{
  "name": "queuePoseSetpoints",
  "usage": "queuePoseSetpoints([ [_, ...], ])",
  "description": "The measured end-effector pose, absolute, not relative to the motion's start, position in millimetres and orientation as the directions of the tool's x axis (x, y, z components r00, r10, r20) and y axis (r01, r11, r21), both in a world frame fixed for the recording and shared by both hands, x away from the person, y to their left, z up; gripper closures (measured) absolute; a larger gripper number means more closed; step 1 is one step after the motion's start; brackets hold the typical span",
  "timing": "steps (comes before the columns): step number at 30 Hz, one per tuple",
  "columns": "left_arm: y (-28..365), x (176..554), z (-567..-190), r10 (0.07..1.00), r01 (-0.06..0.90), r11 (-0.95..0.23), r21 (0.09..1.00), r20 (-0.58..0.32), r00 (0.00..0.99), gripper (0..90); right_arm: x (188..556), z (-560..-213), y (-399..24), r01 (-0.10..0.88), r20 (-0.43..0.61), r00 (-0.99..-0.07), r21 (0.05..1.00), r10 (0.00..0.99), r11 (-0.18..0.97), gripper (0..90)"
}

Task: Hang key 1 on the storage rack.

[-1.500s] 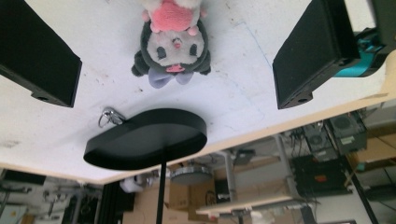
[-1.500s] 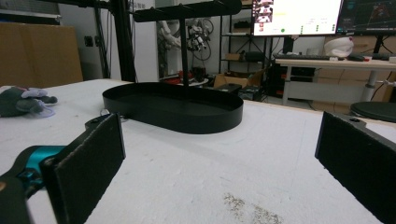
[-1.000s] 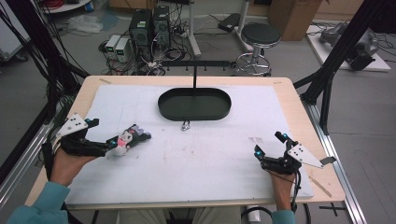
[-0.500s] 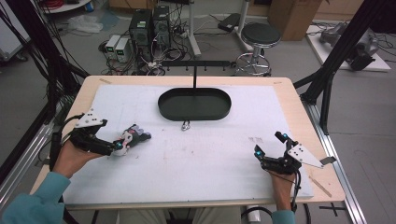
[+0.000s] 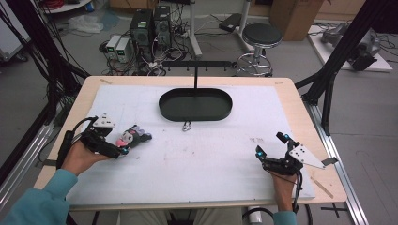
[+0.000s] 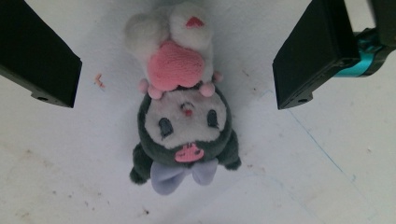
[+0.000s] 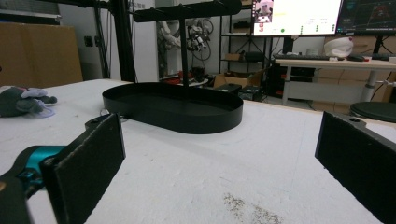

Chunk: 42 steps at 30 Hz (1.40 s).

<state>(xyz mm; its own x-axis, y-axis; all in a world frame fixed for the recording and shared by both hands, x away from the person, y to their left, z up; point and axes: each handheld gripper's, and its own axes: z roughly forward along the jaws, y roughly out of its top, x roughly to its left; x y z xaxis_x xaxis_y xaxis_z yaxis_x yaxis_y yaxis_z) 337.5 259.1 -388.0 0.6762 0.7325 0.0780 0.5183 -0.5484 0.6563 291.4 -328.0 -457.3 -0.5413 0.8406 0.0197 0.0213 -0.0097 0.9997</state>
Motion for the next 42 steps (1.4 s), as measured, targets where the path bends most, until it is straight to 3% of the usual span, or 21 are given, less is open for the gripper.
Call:
queuePoseSetpoints([
  [15,256,346,-401,0.738,0.594,-0.588,0.549,0.064,0.672,2.0,292,-457,-328,0.017,0.014,-0.541,1.0,0.841,-0.006,0.7],
  [19,255,347,-401,0.734,0.596,-0.593,0.542,0.059,0.676,12.5,292,-457,-328,0.017,0.015,-0.541,1.0,0.841,-0.007,0.7],
  [26,255,349,-404,0.74,0.617,-0.59,0.521,0.044,0.671,15.2,291,-457,-328,0.021,0.02,-0.541,1.0,0.84,-0.01,0.7],
  [36,253,352,-409,0.729,0.64,-0.607,0.471,0.009,0.684,43.7,291,-457,-328,0.023,0.02,-0.542,1.0,0.84,-0.009,0.7],
  [42,255,352,-408,0.738,0.65,-0.594,0.474,-0.002,0.675,50.5,291,-457,-328,0.023,0.019,-0.541,1.0,0.841,-0.008,0.7],
])
